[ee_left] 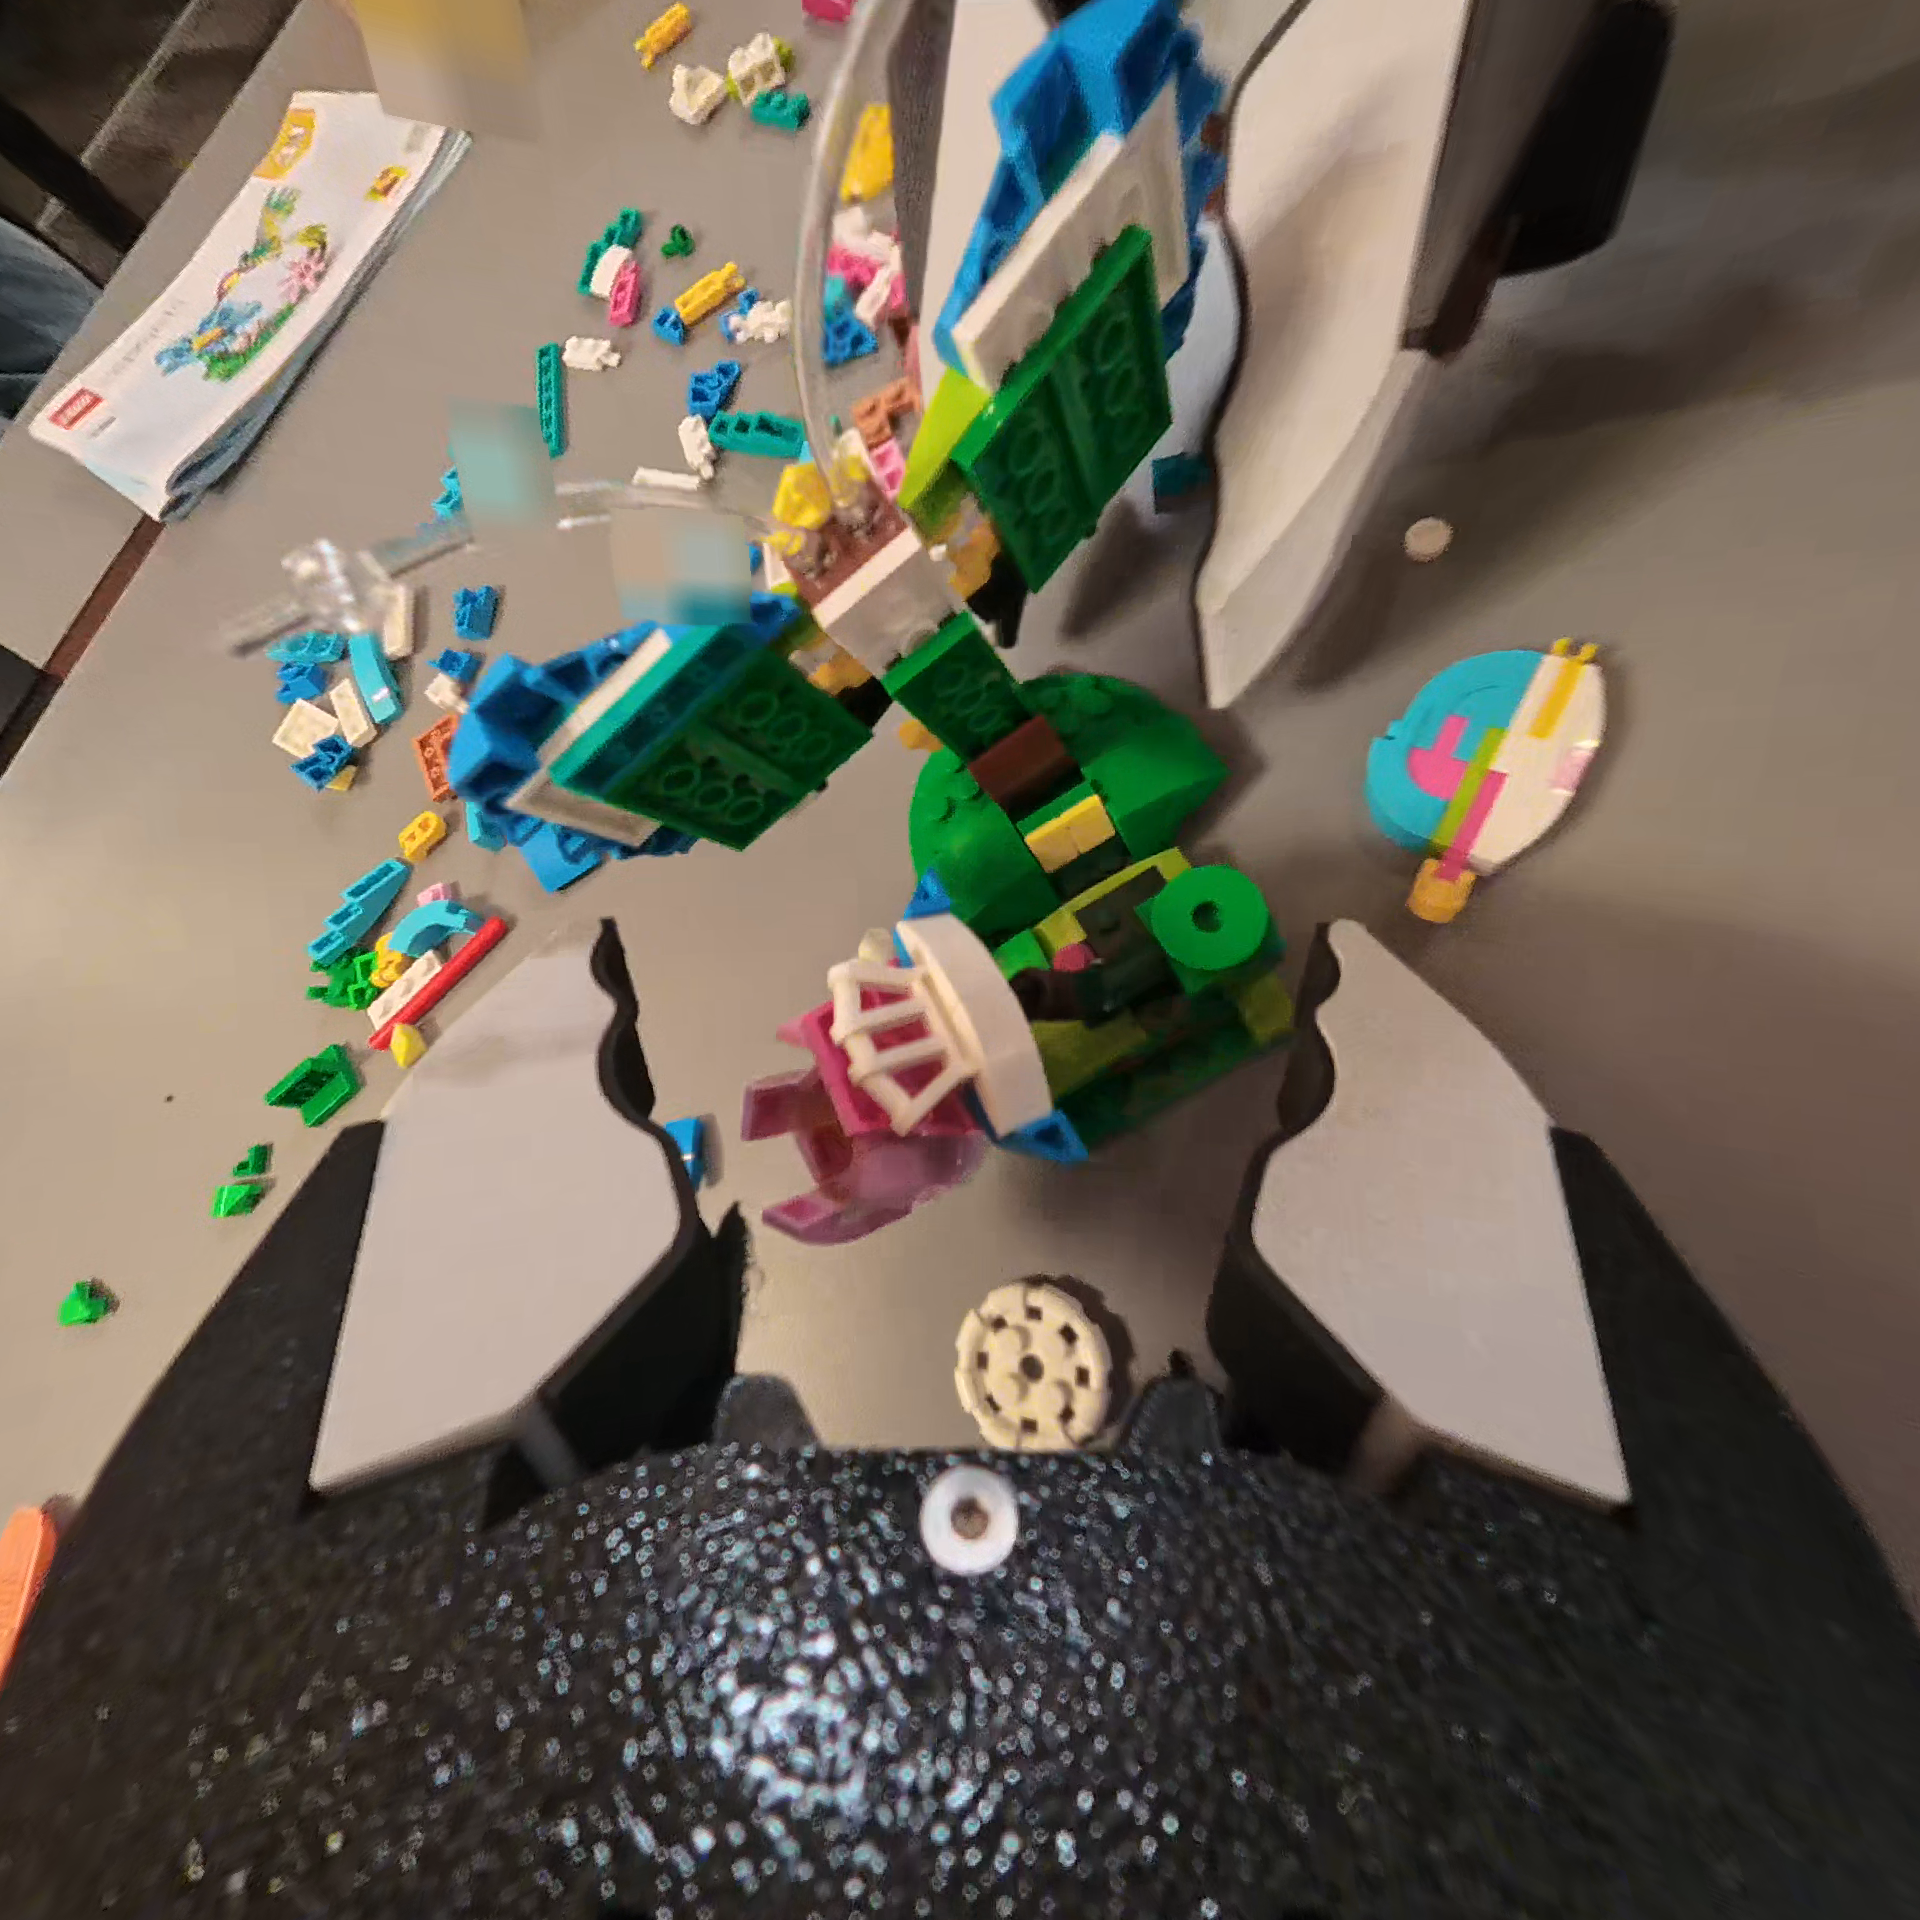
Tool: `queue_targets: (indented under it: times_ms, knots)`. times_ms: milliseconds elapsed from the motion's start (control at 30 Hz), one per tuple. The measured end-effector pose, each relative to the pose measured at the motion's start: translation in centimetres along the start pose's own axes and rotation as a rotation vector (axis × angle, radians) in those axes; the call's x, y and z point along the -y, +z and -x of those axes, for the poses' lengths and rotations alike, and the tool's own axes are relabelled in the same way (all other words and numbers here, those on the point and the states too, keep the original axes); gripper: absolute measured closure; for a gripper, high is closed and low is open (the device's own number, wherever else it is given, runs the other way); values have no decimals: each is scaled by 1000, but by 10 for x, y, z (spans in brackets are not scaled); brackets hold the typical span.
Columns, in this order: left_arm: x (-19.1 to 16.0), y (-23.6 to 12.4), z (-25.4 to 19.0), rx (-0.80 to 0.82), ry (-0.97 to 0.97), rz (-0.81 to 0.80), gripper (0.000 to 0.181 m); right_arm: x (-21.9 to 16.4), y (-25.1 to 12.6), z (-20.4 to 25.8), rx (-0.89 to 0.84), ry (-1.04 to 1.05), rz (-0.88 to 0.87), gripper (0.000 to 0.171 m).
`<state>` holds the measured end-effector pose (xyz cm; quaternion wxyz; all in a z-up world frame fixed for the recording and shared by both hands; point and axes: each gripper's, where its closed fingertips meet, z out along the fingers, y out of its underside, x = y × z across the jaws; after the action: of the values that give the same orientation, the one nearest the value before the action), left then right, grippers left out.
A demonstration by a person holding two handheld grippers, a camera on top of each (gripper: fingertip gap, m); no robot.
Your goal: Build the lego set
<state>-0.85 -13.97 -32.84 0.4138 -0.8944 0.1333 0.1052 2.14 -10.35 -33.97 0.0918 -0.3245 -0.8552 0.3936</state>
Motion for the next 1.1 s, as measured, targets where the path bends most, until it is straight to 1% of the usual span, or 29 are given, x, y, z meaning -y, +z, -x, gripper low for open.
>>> queue_targets:
  times_ms: [133,267,333,367,467,633,733,800,933,1033,1100]
  knots:
    - [-12,1,15,31,-24,41,62,-1,6,15,44,-11,13,128]
    - [-38,-12,63,176,-57,103,66,0,12,37,86,-65,36,127]
    - [-53,-16,88,238,-109,137,70,-3,9,36,67,-80,50,127]
    - [-56,-18,92,230,-149,130,70,-2,6,30,45,-67,37,127]
    - [-48,-27,91,170,-240,48,72,5,1,13,-6,-21,-27,127]
    - [-40,-35,70,96,-229,14,72,14,17,-1,-85,-49,-14,126]
    - [-42,-38,55,63,-204,13,72,24,26,-1,-68,-17,-43,126]
    - [-43,-40,49,56,-198,7,72,31,32,6,-41,-10,-68,126]
    - [-47,-47,46,53,-213,-22,72,42,39,41,74,-74,-86,126]
    - [-47,-56,45,30,-234,-72,73,39,25,55,91,-131,-45,127]
    - [-48,-61,46,28,-235,-102,73,44,6,55,44,-188,-47,128]
